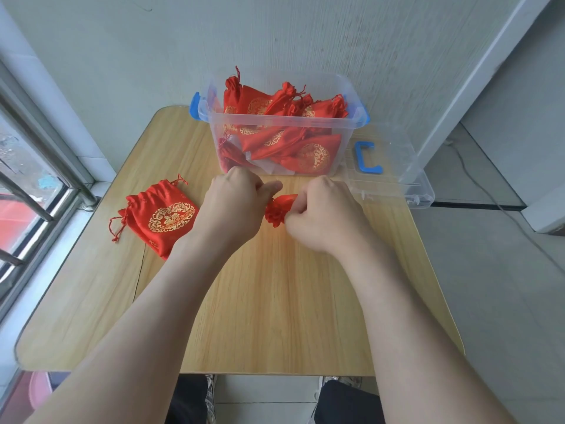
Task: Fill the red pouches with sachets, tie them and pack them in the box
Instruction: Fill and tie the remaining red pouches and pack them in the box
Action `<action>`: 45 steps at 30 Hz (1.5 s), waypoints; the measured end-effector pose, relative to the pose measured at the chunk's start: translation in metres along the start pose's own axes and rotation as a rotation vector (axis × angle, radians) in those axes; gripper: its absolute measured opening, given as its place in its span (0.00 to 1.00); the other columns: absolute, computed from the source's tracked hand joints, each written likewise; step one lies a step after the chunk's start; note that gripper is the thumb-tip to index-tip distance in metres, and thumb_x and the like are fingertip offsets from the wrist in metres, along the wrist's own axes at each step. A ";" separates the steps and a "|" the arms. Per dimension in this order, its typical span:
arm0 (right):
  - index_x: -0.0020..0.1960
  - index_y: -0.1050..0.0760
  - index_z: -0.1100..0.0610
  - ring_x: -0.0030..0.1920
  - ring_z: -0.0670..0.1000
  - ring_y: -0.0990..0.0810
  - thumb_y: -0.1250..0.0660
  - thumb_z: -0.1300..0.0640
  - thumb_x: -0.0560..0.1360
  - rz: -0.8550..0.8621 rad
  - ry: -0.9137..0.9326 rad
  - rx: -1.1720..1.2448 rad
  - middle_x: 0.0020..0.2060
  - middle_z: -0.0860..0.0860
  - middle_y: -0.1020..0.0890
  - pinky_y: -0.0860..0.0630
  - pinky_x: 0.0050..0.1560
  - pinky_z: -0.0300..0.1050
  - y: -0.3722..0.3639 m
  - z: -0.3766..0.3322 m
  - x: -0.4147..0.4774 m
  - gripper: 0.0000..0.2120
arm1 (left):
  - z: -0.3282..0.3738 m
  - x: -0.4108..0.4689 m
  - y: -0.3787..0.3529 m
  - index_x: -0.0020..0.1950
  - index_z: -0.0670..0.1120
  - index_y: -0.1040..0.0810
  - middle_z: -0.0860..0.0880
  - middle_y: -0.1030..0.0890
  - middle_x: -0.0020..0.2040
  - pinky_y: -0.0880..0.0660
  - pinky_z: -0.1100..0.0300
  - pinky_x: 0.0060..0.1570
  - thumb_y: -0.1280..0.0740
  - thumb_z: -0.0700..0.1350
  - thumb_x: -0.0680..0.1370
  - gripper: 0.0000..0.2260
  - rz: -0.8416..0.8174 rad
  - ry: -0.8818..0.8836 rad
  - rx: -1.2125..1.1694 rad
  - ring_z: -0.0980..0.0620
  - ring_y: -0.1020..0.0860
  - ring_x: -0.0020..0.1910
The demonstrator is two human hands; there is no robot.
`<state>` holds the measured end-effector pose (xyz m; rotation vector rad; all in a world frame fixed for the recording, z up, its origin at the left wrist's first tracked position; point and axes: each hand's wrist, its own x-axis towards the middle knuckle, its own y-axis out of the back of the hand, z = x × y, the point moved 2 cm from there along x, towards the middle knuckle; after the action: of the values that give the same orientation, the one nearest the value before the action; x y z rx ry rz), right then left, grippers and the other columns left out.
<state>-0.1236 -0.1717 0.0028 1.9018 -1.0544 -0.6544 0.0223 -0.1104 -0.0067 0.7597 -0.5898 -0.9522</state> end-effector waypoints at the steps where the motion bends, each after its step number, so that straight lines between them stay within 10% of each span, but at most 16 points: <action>1: 0.43 0.18 0.53 0.42 0.53 0.18 0.34 0.51 0.69 0.024 -0.007 0.015 0.40 0.48 0.17 0.17 0.44 0.51 0.001 0.001 0.000 0.08 | 0.000 0.000 -0.001 0.41 0.37 0.17 0.42 0.19 0.33 0.27 0.51 0.37 0.35 0.56 0.86 0.24 0.002 -0.004 0.006 0.42 0.21 0.36; 10: 0.54 0.26 0.51 0.44 0.47 0.18 0.36 0.54 0.82 0.038 0.021 0.371 0.49 0.48 0.18 0.26 0.38 0.42 -0.006 0.002 0.003 0.02 | 0.001 -0.001 0.004 0.32 0.36 0.25 0.47 0.25 0.26 0.31 0.54 0.31 0.39 0.56 0.87 0.31 0.029 0.061 -0.142 0.46 0.27 0.28; 15: 0.61 0.27 0.45 0.43 0.45 0.14 0.28 0.47 0.72 -0.016 0.143 0.514 0.47 0.45 0.13 0.17 0.41 0.46 -0.012 -0.003 0.003 0.19 | 0.001 0.003 0.010 0.30 0.46 0.35 0.55 0.33 0.21 0.36 0.61 0.27 0.38 0.58 0.87 0.28 0.061 0.223 -0.502 0.51 0.34 0.24; 21: 0.62 0.31 0.54 0.41 0.43 0.15 0.28 0.63 0.79 0.433 0.185 0.577 0.46 0.36 0.22 0.21 0.44 0.43 -0.014 -0.008 0.010 0.17 | -0.013 0.005 0.023 0.39 0.44 0.19 0.54 0.26 0.27 0.24 0.54 0.38 0.43 0.56 0.87 0.25 0.173 0.325 -0.716 0.51 0.25 0.30; 26: 0.49 0.24 0.53 0.40 0.45 0.16 0.30 0.66 0.80 0.543 0.071 0.904 0.42 0.49 0.16 0.21 0.42 0.49 -0.006 -0.013 0.026 0.09 | -0.036 0.008 0.027 0.55 0.47 0.19 0.47 0.18 0.52 0.24 0.50 0.49 0.41 0.47 0.83 0.11 0.218 0.322 -0.313 0.42 0.20 0.55; 32: 0.61 0.20 0.57 0.48 0.52 0.12 0.33 0.67 0.83 0.427 0.039 1.246 0.53 0.57 0.13 0.14 0.38 0.52 0.005 -0.055 0.042 0.10 | -0.053 0.001 0.021 0.65 0.46 0.23 0.43 0.32 0.62 0.39 0.44 0.58 0.35 0.48 0.81 0.13 -0.025 0.325 0.285 0.36 0.36 0.68; 40: 0.54 0.21 0.54 0.46 0.51 0.15 0.31 0.62 0.75 0.675 0.099 0.677 0.44 0.49 0.15 0.18 0.56 0.55 0.007 -0.098 0.104 0.09 | -0.063 -0.001 0.016 0.70 0.50 0.26 0.43 0.34 0.68 0.37 0.43 0.56 0.32 0.43 0.80 0.19 -0.205 0.323 0.394 0.36 0.35 0.68; 45: 0.55 0.19 0.57 0.62 0.60 0.20 0.38 0.53 0.79 0.451 0.017 0.232 0.56 0.55 0.16 0.27 0.61 0.49 0.007 -0.109 0.122 0.12 | -0.066 0.000 0.013 0.69 0.44 0.25 0.41 0.32 0.65 0.31 0.49 0.55 0.29 0.40 0.79 0.18 -0.150 0.256 0.322 0.39 0.31 0.61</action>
<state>0.0178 -0.2331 0.0586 1.7643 -1.5385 -0.2658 0.0779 -0.0853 -0.0363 1.2080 -0.4703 -0.8887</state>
